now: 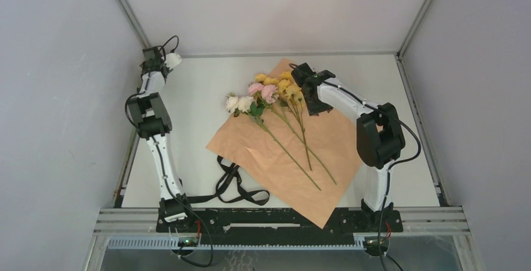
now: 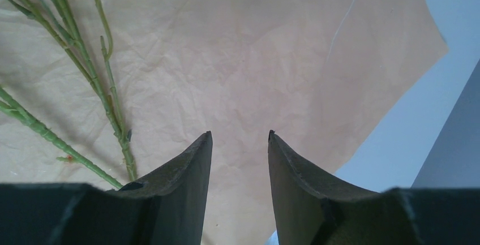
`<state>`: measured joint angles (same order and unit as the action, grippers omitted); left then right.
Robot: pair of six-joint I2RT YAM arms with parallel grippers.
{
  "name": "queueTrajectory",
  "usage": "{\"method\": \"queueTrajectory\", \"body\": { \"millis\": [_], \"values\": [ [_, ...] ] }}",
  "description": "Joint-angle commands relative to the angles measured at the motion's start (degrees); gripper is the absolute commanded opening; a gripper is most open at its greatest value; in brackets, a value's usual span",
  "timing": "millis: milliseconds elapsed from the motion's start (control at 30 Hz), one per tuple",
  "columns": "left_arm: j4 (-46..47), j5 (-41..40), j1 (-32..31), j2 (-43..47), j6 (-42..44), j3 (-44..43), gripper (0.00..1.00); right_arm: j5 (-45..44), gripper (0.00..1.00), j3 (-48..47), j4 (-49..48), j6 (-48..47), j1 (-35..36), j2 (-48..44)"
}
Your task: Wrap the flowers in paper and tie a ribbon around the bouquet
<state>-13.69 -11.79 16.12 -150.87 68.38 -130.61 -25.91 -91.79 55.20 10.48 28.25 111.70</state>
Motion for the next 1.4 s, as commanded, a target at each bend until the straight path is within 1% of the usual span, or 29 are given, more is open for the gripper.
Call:
{"method": "queueTrajectory", "body": {
  "millis": [0,33,133,167,233,300,367,400,433,467,500,600,700,733,800,900,933,967,1000,1067,1100,1233,1267,1367],
  "values": [
    [6.6,-2.9,0.5,-3.6,4.6,-2.8,0.55,-1.9,0.49,-0.1,0.3,-0.7,-1.0,-0.3],
    [8.0,-3.3,0.4,-3.6,6.4,-2.2,0.54,-2.0,0.49,-0.1,0.3,-0.7,-1.1,-0.3],
    [15.2,-3.9,0.3,-2.9,13.9,3.4,0.55,-2.1,0.49,0.1,0.3,-0.6,-1.4,-0.3],
    [15.6,-3.8,0.4,-2.9,15.3,3.5,0.56,-2.2,0.49,0.2,0.3,-0.6,-1.6,-0.3],
    [13.2,-3.8,0.4,-3.5,17.1,1.9,0.58,-2.3,0.49,0.4,0.0,-0.6,-1.8,-0.2],
    [10.5,-3.9,0.3,-4.2,17.8,0.0,0.55,-2.3,0.49,0.7,-0.2,-0.6,-1.8,-0.1],
    [10.1,-3.9,0.2,-4.4,18.6,-0.4,0.44,-2.2,0.49,1.0,-0.5,-0.6,-2.0,-0.1],
    [10.0,-3.9,0.2,-4.3,18.7,-0.4,0.36,-2.2,0.49,1.2,-0.8,-0.6,-2.0,-0.1],
    [10.0,-3.9,0.2,-4.3,18.5,-0.4,0.26,-2.0,0.49,1.4,-0.9,-0.7,-2.0,-0.1],
    [9.8,-4.0,0.2,-4.2,18.0,-0.2,0.11,-1.9,0.49,1.5,-1.0,-0.7,-2.1,-0.1],
    [9.3,-4.0,0.1,-4.0,17.3,-0.1,0.02,-1.9,0.49,1.6,-1.1,-0.8,-2.2,-0.1],
    [7.8,-4.6,0.3,-3.1,14.7,0.1,0.0,-2.0,0.49,2.1,-1.5,-0.8,-2.4,-0.5],
    [13.0,-8.9,0.3,-0.9,8.8,1.3,0.0,-1.8,0.49,2.5,-1.5,-0.7,-2.4,-1.3],
    [14.7,-10.2,0.1,0.8,5.5,2.2,0.0,-1.7,0.49,2.6,-1.5,-0.6,-2.5,-1.7],
    [15.4,-11.7,-0.2,6.2,-1.8,4.8,0.0,-1.5,0.49,2.9,-1.5,-0.2,-2.4,-2.7],
    [14.1,-12.3,-1.0,17.2,-13.1,11.9,0.0,-1.5,0.49,3.0,-1.4,0.1,-1.9,-4.7],
    [12.0,-12.5,-1.2,21.2,-17.1,14.1,0.0,-1.5,0.49,2.9,-1.3,0.1,-1.6,-5.4],
    [8.1,-11.7,-1.2,24.6,-24.1,15.9,0.0,-1.4,0.49,2.9,-1.2,0.0,-1.2,-6.8],
    [4.5,-10.0,-1.0,28.3,-29.3,17.6,0.0,-1.3,0.49,2.9,-1.3,0.0,-0.8,-7.9],
    [-1.6,-5.3,-1.2,34.6,-37.0,20.9,0.0,-0.1,0.49,2.9,-1.7,-0.1,0.1,-10.3],
    [-3.8,-2.4,-1.6,37.7,-38.9,22.7,0.0,0.7,0.49,3.0,-2.0,-0.2,0.6,-11.5],
    [-12.8,2.3,-4.7,49.0,-43.9,27.7,0.0,4.5,0.49,3.1,-3.8,-0.5,4.7,-16.3],
    [-15.4,5.0,-5.2,51.7,-46.3,28.4,0.0,6.4,0.49,3.4,-5.3,-0.4,6.0,-17.7],
    [-23.4,16.5,-6.3,58.0,-54.0,27.6,0.0,15.6,0.48,4.3,-11.8,-0.7,10.6,-21.1]
  ]
}}
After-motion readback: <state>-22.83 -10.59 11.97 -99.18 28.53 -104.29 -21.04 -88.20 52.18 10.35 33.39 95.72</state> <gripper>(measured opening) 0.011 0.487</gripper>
